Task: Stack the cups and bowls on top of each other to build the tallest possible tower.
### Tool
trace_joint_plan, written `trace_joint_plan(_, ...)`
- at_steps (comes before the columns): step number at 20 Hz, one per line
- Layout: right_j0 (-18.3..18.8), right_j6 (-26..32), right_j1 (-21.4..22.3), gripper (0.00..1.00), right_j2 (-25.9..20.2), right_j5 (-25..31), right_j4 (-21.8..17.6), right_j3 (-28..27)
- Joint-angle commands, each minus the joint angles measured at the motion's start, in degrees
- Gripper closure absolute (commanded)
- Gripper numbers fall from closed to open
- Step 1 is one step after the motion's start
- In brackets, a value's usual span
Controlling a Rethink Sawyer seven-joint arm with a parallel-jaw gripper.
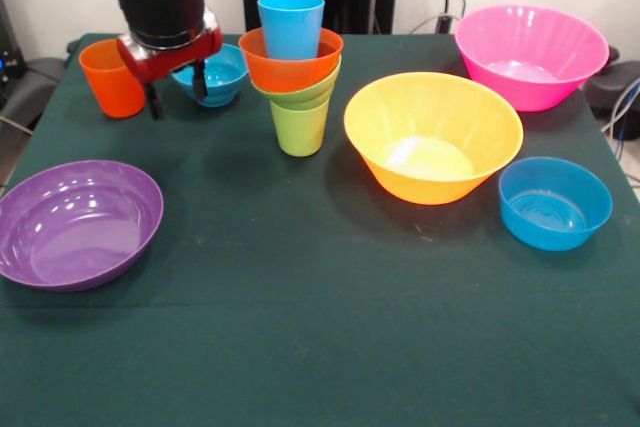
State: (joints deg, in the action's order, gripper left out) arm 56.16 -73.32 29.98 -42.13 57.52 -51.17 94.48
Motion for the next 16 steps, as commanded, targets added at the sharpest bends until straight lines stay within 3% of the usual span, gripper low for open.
trace_joint_plan(1, 0.3, 15.3, 1.7, 0.0, 0.8, -0.8, -3.2, 2.5)
trace_joint_plan(10, 1.8, 12.1, 3.5, 0.0, -0.6, -5.7, -3.4, 5.6)
trace_joint_plan(16, 0.9, 10.8, 3.2, 0.0, 0.5, -6.8, -4.9, 6.0)
